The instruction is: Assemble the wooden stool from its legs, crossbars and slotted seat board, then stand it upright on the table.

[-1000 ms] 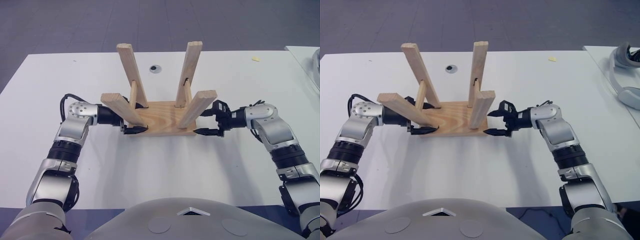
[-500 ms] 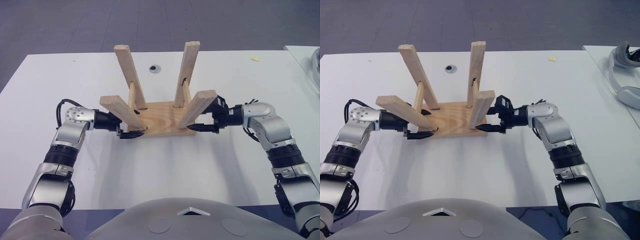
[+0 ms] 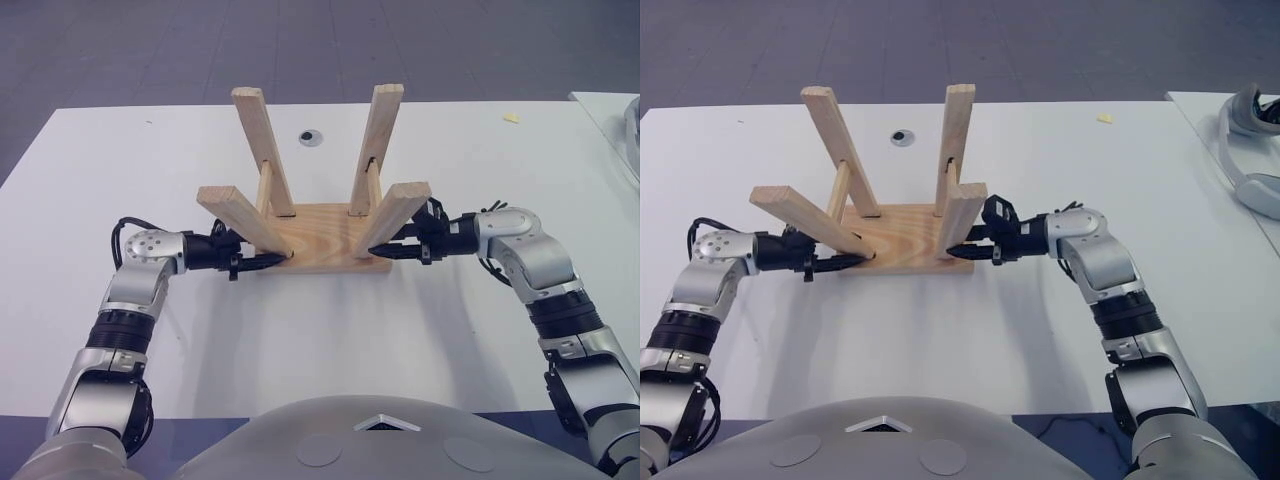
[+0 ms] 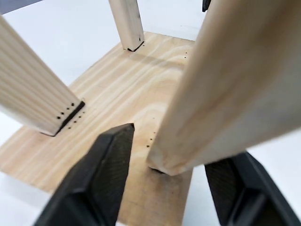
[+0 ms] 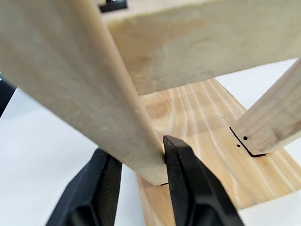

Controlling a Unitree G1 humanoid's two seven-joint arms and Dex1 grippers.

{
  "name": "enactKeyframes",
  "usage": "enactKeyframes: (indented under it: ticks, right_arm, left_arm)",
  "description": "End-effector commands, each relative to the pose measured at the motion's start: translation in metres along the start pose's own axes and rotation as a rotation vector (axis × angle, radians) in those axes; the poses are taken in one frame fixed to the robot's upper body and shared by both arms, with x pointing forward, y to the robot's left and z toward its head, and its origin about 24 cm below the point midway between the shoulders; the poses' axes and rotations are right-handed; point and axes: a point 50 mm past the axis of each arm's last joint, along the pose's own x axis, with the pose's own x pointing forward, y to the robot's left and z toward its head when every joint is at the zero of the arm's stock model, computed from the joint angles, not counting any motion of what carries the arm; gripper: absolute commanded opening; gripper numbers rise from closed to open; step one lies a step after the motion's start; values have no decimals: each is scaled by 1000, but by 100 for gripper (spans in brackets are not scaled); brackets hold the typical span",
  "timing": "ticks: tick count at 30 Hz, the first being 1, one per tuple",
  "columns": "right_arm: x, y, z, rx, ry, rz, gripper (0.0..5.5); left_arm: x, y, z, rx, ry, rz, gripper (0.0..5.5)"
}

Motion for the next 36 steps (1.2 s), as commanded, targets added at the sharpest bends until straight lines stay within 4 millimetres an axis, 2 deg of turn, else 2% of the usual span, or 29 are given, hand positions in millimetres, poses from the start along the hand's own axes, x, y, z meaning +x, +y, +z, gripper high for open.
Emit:
enactKeyframes:
  ticks: [1,3,7,9,11,15,17,19,22,25,28,30,33,36]
  right_arm:
    - [-1,-1,-1,15,-26,-31,133]
    - [-2,-2,-1,17,-32,-42,133]
    - [-3,-3,0,36,-53,-57,131]
    - [-4,-4,7,58,-100,-65,131]
    - [-8,-7,24,95,-184,-73,131]
    - [-22,-15,72,178,-342,-53,131]
    - [-25,-18,89,241,-351,-22,131]
    - [-24,-19,94,331,-295,5,132]
    - [-24,-21,98,430,-232,-2,132]
    - [-25,-27,111,513,-198,-46,132]
    - [-18,-26,118,626,-88,-56,134]
    - [-10,-30,118,697,9,-127,135]
    - [-3,-36,102,768,144,-230,139]
    - [-1,-39,66,869,252,-330,152]
  left_arm:
    - [-6,3,3,-6,-29,39,178]
    - [-9,5,4,-13,-43,57,156]
    - [-9,8,11,-27,-86,61,154]
    - [-9,9,20,-35,-105,47,154]
    - [-7,12,44,-55,-171,27,154]
    - [0,26,108,-125,-324,-7,151]
    - [5,28,133,-197,-351,-46,151]
    - [10,28,149,-323,-320,-109,151]
    - [17,19,145,-472,-170,-175,151]
    - [22,5,137,-612,-60,-216,151]
    - [26,-2,141,-767,-50,-300,151]
    - [32,1,146,-840,-63,-340,151]
    - [49,13,144,-945,-23,-223,151]
    - [57,14,121,-1003,116,-61,151]
